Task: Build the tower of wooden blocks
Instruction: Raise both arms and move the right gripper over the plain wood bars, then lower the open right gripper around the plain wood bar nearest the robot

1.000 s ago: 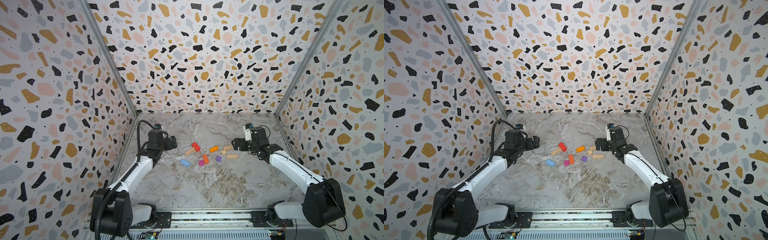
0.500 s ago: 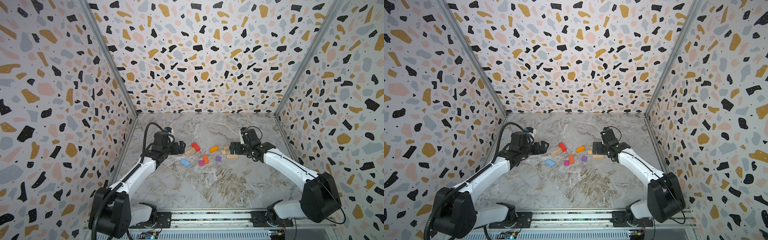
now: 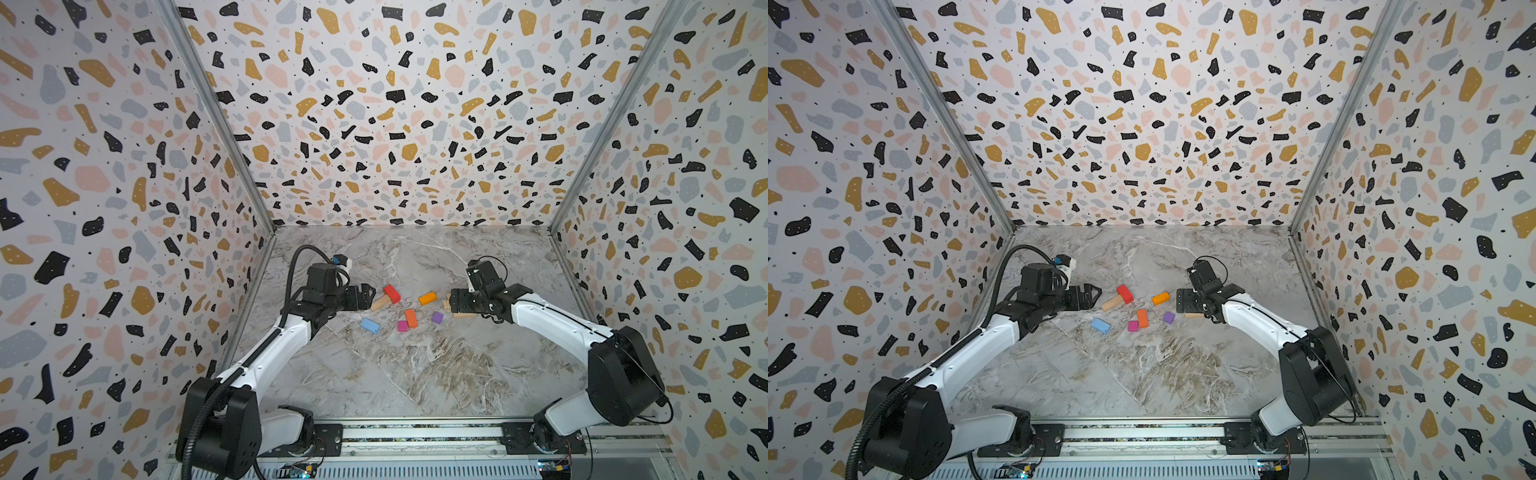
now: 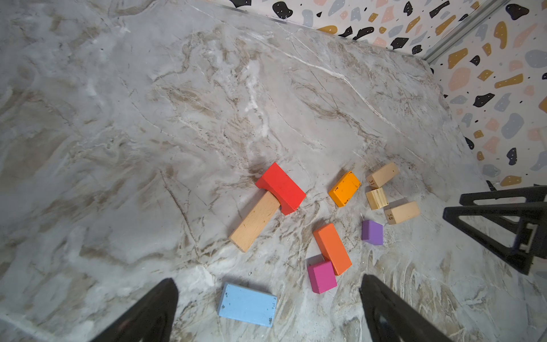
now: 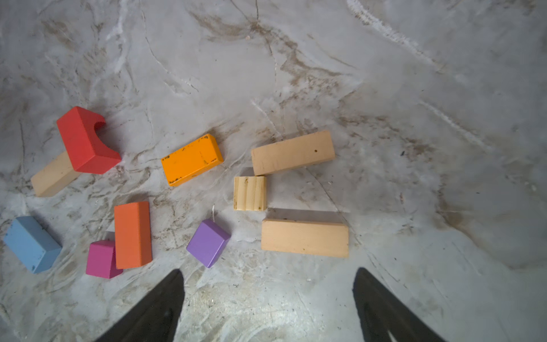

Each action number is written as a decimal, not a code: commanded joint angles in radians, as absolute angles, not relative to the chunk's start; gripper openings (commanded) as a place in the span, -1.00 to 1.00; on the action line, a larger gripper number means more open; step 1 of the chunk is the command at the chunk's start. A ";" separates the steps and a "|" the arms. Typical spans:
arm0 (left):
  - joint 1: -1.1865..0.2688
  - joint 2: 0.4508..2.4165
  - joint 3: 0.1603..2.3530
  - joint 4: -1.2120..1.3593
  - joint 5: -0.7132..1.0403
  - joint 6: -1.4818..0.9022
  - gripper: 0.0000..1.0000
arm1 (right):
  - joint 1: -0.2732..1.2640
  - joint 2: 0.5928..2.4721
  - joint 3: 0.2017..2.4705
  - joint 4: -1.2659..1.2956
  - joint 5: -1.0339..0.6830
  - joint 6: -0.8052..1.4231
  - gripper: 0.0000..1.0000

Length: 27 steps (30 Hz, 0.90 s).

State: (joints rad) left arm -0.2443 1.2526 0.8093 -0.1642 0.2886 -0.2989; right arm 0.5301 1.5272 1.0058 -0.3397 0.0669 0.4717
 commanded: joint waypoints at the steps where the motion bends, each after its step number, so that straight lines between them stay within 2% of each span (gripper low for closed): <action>1: -0.248 1.229 0.805 -0.129 0.316 -0.290 0.94 | 0.538 1.552 1.052 -0.346 0.079 0.434 0.81; 5: -0.250 1.227 0.801 -0.118 0.324 -0.294 0.94 | 0.534 1.595 1.050 -0.347 0.125 0.391 0.84; 9: -0.250 1.229 0.799 -0.112 0.334 -0.302 0.94 | 0.531 1.645 1.064 -0.354 0.130 0.376 1.00; 12: -0.249 1.227 0.795 -0.107 0.338 -0.304 0.94 | 0.521 1.672 1.062 -0.346 0.154 0.376 0.99; 16: -0.250 1.227 0.789 -0.099 0.341 -0.311 0.94 | 0.488 1.704 1.046 -0.310 0.105 0.363 1.00; 27: -0.250 1.229 0.782 -0.090 0.348 -0.319 0.94 | 0.484 1.753 1.028 -0.269 0.089 0.363 0.83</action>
State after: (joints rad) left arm -0.2443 1.2491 0.7952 -0.1276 0.3355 -0.3115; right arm 0.4820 1.7535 1.0294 -0.2710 0.0853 0.3542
